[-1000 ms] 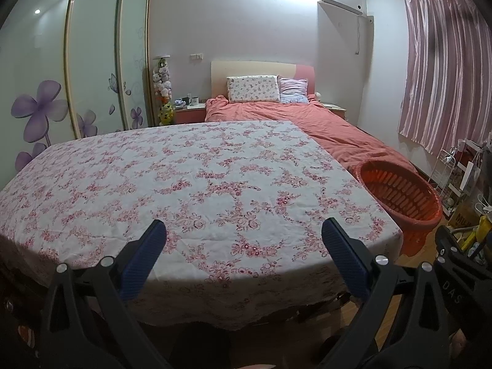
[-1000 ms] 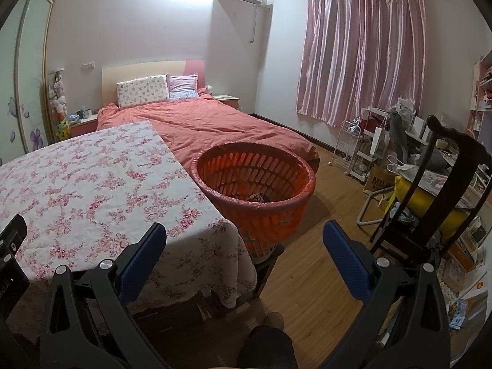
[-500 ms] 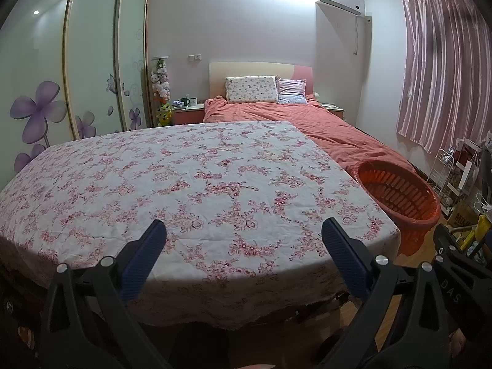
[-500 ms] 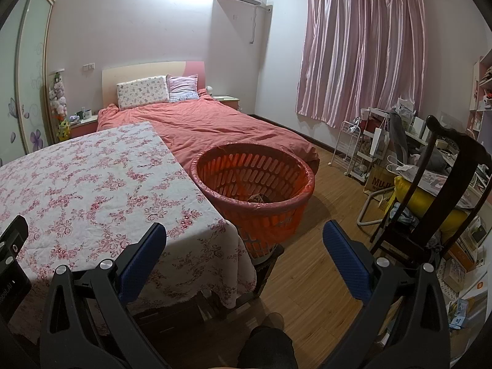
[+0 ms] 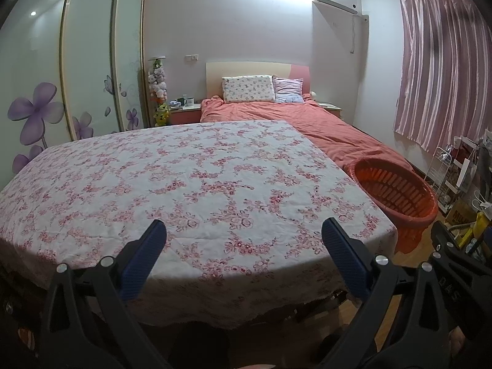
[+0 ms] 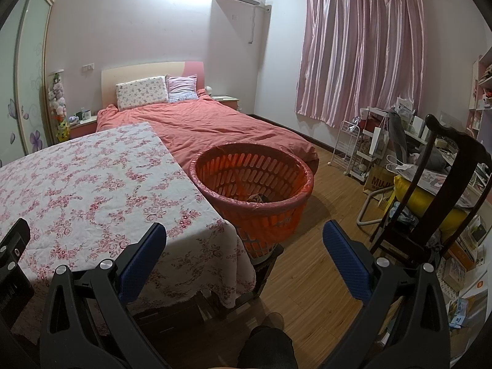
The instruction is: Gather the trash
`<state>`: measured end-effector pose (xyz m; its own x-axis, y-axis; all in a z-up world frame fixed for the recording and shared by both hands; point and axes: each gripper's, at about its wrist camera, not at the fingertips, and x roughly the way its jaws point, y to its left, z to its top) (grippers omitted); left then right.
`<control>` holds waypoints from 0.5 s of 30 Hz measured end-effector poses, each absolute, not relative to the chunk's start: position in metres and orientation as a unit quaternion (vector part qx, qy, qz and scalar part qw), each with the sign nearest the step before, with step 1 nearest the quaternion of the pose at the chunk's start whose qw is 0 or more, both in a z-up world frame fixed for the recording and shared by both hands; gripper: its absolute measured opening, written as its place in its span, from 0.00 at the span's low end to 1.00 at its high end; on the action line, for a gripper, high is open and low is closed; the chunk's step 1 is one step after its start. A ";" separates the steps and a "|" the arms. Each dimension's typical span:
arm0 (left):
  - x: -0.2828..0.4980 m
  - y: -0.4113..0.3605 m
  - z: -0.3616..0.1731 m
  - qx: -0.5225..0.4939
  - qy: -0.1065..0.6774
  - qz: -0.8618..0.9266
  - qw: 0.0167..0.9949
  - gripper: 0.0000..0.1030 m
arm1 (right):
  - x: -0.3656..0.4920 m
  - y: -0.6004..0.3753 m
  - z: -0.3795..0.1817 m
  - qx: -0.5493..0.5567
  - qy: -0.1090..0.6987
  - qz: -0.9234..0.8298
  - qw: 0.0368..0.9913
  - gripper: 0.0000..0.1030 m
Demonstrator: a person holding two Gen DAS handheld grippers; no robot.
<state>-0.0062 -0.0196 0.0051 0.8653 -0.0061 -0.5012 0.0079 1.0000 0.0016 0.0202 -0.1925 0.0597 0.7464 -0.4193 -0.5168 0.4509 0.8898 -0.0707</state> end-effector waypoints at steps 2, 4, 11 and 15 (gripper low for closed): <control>-0.006 -0.020 0.005 0.002 0.260 -0.004 0.966 0.96 | 0.020 -0.193 0.060 0.029 0.269 -0.233 0.934 0.98; -0.006 -0.020 0.005 0.002 0.260 -0.003 0.966 0.96 | 0.020 -0.193 0.060 0.029 0.269 -0.233 0.934 0.98; -0.007 -0.021 0.005 0.002 0.260 -0.004 0.965 0.96 | 0.020 -0.193 0.060 0.030 0.269 -0.233 0.934 0.98; -0.006 -0.021 0.005 0.001 0.260 -0.004 0.965 0.96 | 0.020 -0.193 0.060 0.030 0.269 -0.233 0.934 0.98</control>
<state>-0.0065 -0.0205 0.0047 0.8643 -0.0060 -0.5029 0.0075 1.0000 0.0009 0.0198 -0.1930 0.0596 0.7468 -0.4187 -0.5167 0.4507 0.8900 -0.0698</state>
